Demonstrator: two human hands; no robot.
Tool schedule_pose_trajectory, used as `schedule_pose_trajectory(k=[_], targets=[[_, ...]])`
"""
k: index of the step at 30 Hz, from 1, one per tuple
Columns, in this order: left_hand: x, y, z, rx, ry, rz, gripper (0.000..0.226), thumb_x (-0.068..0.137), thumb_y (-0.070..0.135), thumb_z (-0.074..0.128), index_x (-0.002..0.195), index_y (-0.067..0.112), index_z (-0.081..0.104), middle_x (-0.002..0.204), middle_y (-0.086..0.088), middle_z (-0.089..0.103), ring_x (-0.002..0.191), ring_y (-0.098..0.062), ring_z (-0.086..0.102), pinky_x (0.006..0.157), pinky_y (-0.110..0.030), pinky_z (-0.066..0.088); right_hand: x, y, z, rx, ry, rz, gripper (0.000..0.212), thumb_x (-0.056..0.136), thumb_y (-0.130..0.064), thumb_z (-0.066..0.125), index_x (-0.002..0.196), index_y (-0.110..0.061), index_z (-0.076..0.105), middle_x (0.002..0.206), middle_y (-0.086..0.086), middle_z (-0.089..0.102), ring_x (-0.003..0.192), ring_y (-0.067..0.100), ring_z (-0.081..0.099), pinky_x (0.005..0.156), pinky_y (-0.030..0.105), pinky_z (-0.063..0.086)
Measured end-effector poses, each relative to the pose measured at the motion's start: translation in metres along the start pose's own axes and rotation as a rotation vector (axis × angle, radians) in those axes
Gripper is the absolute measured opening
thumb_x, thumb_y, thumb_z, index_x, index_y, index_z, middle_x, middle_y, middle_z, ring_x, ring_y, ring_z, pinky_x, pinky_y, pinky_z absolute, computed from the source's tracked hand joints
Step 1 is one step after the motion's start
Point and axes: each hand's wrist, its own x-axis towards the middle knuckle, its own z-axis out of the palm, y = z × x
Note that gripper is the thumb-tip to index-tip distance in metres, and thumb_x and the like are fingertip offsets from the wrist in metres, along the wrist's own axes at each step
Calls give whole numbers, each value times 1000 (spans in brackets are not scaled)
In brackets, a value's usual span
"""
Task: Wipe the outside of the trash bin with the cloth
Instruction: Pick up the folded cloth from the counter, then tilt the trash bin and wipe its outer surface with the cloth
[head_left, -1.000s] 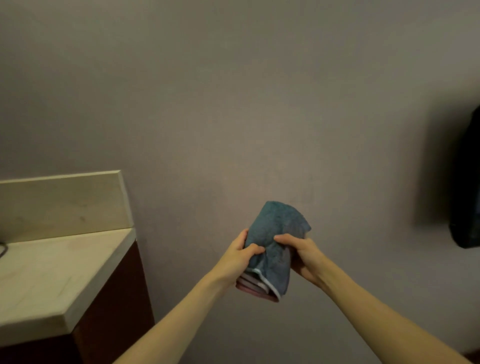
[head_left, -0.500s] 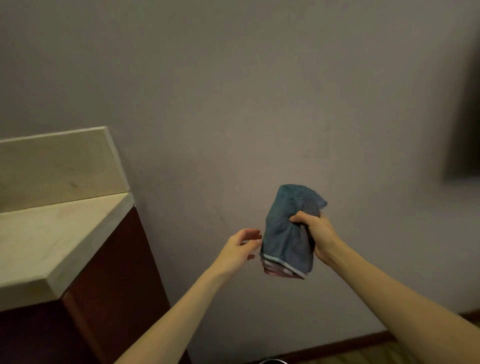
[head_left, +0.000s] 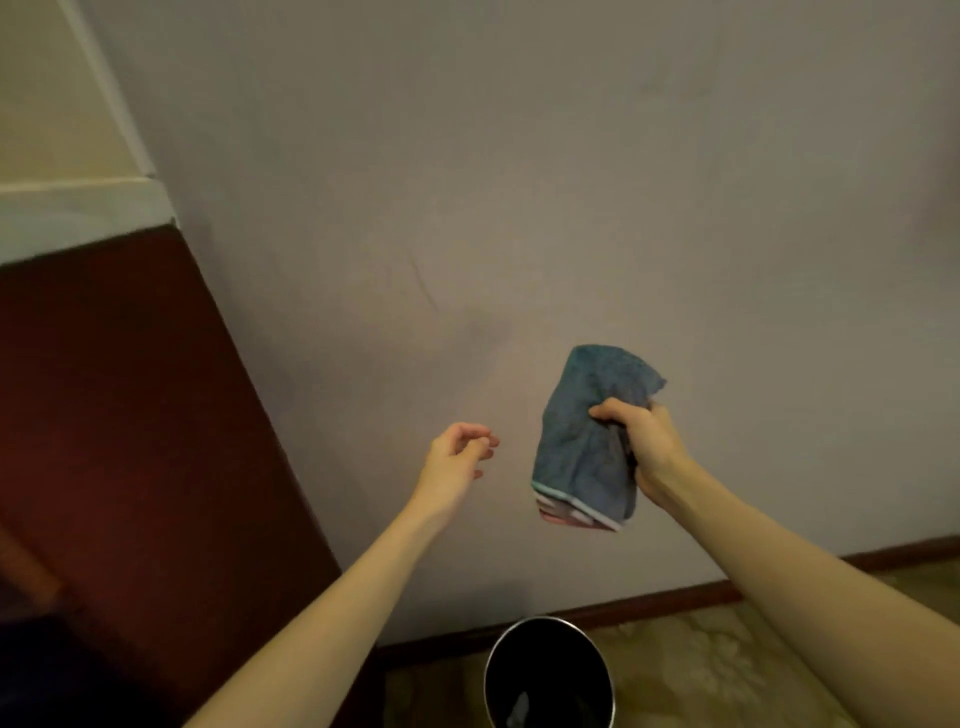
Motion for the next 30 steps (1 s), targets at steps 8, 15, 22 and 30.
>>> schedule_pose_trajectory(k=[8, 15, 22, 30], targets=[[4, -168, 16, 91, 7, -37, 13, 92, 1, 47, 95, 10, 56, 100, -10, 61, 93, -20, 55, 64, -24, 42, 16, 149, -57, -12, 84, 57, 23, 68, 0, 67, 89, -5, 61, 64, 2, 72, 58, 18, 69, 44, 27, 51], [-5, -294, 38, 168, -16, -40, 19, 91, 3, 50, 106, -1, 60, 107, -16, 64, 97, -24, 57, 77, -29, 42, 13, 258, -108, -101, 124, 92, 28, 72, -2, 67, 99, -5, 57, 86, 9, 66, 70, 22, 65, 50, 27, 50], [-16, -400, 61, 299, -92, 14, 18, 91, 15, 55, 107, 10, 61, 110, -9, 66, 103, -21, 60, 87, -29, 44, 14, 336, -165, -145, 157, 97, 22, 71, -5, 67, 91, -6, 59, 87, 13, 67, 75, 25, 67, 54, 31, 52], [-73, -465, 88, 669, -393, 304, 24, 94, 32, 48, 109, 18, 59, 107, 2, 61, 98, -12, 57, 85, -37, 49, -11, 392, -239, -38, 316, 151, 45, 49, -17, 63, 92, -3, 65, 97, 19, 68, 90, 33, 66, 76, 42, 53]])
